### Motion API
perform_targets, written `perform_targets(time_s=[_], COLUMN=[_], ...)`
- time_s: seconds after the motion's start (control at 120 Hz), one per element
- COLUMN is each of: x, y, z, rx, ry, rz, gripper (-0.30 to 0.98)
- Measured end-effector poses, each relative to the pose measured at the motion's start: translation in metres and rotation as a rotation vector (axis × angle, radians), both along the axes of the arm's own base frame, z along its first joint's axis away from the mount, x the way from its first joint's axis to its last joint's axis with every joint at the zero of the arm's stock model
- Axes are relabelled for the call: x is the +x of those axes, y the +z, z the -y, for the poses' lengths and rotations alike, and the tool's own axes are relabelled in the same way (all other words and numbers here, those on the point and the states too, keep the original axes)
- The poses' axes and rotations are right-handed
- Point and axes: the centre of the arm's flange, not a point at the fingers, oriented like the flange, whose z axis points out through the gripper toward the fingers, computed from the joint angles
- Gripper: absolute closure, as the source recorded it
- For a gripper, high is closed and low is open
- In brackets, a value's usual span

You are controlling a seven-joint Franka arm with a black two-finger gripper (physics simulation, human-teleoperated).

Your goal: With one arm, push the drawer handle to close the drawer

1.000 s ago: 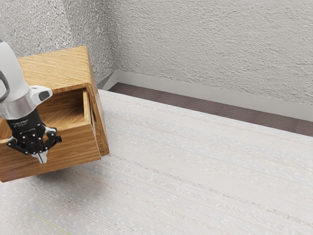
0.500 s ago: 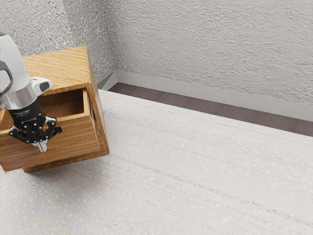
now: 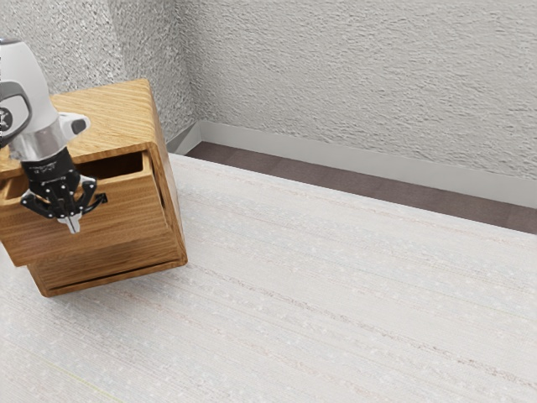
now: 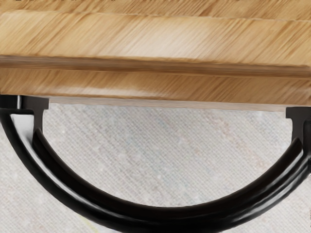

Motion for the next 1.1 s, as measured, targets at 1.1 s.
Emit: perform_targets(time_s=[1.1], x=[0.043], y=[0.053], z=[0.009], rx=[0.017], ry=[-0.099], rz=[0.085], gripper=[0.54])
